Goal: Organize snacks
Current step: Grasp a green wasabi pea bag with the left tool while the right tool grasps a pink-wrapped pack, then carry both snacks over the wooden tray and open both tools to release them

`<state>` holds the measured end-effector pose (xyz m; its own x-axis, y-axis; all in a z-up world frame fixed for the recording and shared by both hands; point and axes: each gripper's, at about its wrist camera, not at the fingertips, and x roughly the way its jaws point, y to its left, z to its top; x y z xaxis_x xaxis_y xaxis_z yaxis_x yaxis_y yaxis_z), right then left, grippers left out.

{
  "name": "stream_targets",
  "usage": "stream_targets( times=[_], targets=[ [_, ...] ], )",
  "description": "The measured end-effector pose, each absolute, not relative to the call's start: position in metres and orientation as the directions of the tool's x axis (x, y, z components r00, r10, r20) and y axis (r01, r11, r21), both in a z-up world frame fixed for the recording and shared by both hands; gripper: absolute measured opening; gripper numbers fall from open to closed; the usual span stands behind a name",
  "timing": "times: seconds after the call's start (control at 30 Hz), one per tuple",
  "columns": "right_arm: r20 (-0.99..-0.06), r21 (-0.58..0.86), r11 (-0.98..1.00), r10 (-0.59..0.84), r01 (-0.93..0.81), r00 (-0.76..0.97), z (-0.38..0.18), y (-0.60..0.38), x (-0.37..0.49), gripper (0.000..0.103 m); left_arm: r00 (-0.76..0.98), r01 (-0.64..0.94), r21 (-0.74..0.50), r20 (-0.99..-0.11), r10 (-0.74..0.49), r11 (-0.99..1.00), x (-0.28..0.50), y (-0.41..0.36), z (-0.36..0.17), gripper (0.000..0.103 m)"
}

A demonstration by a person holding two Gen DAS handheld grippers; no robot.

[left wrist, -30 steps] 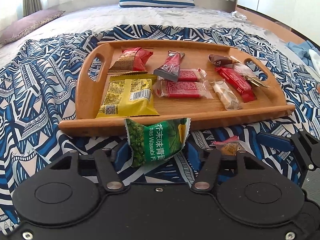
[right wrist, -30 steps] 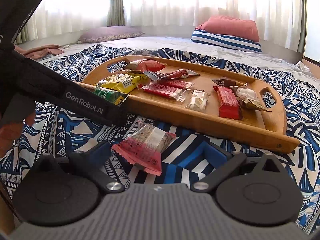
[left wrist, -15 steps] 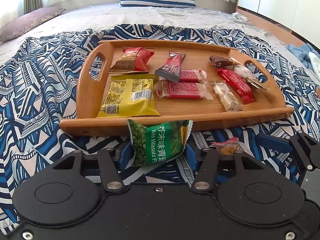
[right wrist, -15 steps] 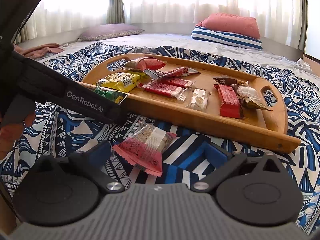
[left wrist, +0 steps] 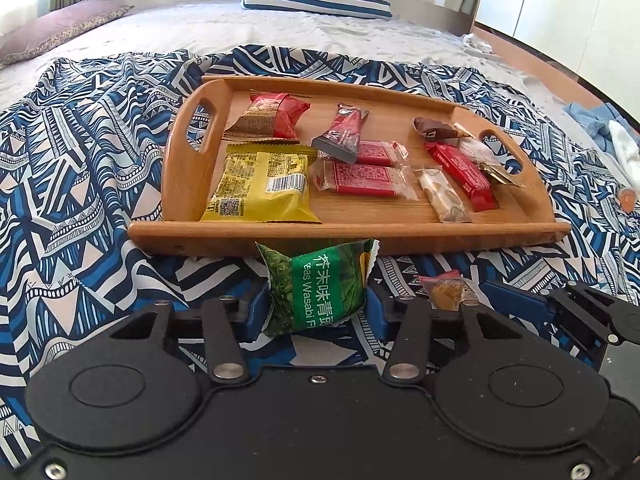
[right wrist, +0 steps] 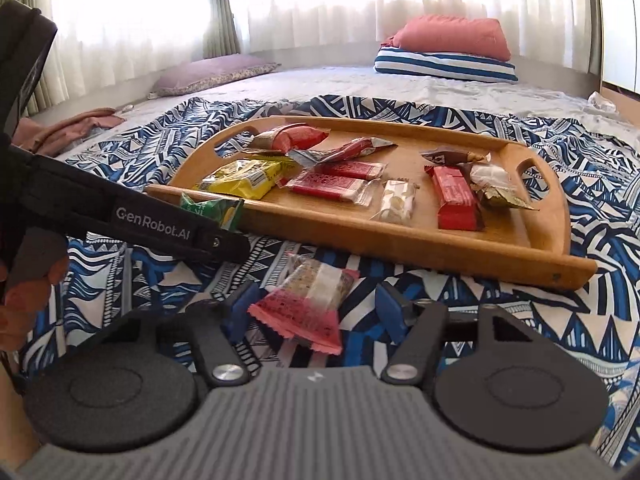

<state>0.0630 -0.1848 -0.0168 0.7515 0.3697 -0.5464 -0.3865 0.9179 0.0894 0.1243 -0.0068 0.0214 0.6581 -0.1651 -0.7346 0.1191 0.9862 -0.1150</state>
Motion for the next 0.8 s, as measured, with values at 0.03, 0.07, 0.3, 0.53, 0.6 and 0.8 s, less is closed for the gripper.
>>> stream_targets(
  times=[0.03,0.07,0.3,0.53,0.6,0.8],
  targets=[
    [-0.544,0.072,0.919,0.362,-0.387,0.757,-0.016,-0.183,0.061,0.061,0.657,0.119,-0.117,-0.735,-0.166,0.986,0.123,-0.007,0.022,0.047],
    [-0.541,0.057,0.920,0.354,-0.387,0.763,-0.016,-0.181,0.059,0.057,0.657,0.118,-0.119,-0.735,-0.167,0.986,0.122,-0.006,0.022,0.046],
    [-0.526,0.025,0.927,0.331,-0.375,0.783,-0.009,-0.177,0.051,0.041,0.671,0.102,-0.119,-0.725,-0.156,0.988,0.115,-0.004,0.029,0.045],
    [-0.493,0.042,0.945,0.303,-0.325,0.816,0.003,-0.188,0.048,0.032,0.714,0.075,-0.101,-0.689,-0.124,0.992,0.108,-0.004,0.041,0.044],
    [-0.482,0.039,0.946,0.300,-0.322,0.823,0.007,-0.192,0.047,0.032,0.720,0.079,-0.100,-0.682,-0.127,0.992,0.107,-0.005,0.044,0.044],
    [-0.470,0.033,0.954,0.277,-0.296,0.838,0.012,-0.200,0.046,0.032,0.728,0.094,-0.091,-0.673,-0.131,0.991,0.103,-0.008,0.047,0.044]
  ],
)
